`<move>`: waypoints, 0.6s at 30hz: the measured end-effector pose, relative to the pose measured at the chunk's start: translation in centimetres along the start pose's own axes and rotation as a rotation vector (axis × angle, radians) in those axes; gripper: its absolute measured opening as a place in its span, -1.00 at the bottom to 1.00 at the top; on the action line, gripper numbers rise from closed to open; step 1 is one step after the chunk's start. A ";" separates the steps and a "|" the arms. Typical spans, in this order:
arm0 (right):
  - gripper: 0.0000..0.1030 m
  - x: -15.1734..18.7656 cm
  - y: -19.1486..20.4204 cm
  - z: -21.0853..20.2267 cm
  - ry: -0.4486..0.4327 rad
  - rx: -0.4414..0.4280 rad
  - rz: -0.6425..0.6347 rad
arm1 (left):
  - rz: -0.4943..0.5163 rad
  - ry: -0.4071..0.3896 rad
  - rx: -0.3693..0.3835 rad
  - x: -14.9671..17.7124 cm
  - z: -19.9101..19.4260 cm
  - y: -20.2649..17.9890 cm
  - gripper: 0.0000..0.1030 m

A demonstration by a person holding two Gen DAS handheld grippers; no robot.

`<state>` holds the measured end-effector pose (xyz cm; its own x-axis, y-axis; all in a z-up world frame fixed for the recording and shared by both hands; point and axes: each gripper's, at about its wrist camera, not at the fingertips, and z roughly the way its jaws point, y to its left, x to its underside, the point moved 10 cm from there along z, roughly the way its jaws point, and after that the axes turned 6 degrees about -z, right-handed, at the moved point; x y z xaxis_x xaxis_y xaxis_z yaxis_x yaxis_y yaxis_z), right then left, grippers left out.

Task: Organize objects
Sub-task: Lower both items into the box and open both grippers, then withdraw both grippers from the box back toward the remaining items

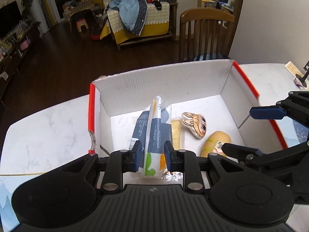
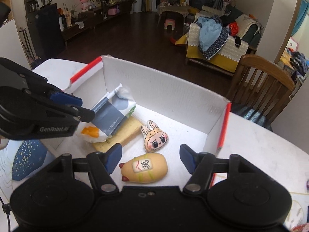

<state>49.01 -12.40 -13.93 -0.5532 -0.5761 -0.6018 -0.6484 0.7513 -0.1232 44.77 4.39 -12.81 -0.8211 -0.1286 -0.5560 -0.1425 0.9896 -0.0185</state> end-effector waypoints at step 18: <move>0.59 0.8 0.9 -9.7 -0.117 -0.001 0.052 | -0.026 -0.131 0.057 2.4 -10.0 -1.8 -0.55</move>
<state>42.88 -15.33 -6.90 -0.5211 -0.4949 -0.6954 -0.6213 0.7786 -0.0886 37.56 1.70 -5.83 -0.7379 -0.1484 -0.6583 -0.1279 0.9886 -0.0794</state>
